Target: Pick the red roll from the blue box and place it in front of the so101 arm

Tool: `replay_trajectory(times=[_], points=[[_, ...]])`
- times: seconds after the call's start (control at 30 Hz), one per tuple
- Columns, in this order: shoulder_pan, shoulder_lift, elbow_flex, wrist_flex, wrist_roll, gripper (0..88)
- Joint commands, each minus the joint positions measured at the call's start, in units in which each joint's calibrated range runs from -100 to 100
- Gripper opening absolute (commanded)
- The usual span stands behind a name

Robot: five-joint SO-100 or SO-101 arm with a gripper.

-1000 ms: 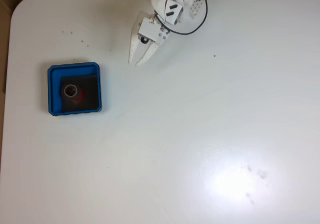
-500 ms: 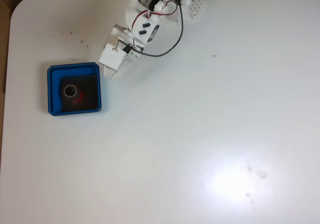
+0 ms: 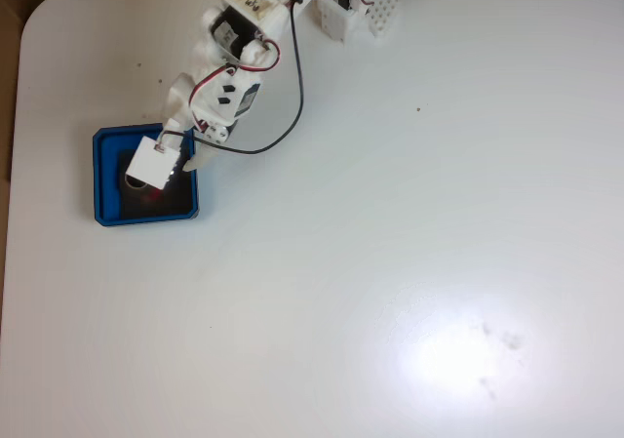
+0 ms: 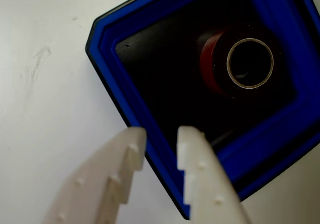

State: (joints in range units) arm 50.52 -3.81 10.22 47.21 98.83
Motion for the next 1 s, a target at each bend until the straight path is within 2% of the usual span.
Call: replay_trajectory(times=[0.0,0.2,0.47,0.97], points=[[2.0,5.0,-10.7,0.8,-0.1,0.7],[3.7,13.1,-18.0,1.1,-0.6,0.7],[3.7,17.2,-20.0,1.0,-13.5,0.7],[7.2,27.8,-26.8,1.0,-14.2,0.7]])
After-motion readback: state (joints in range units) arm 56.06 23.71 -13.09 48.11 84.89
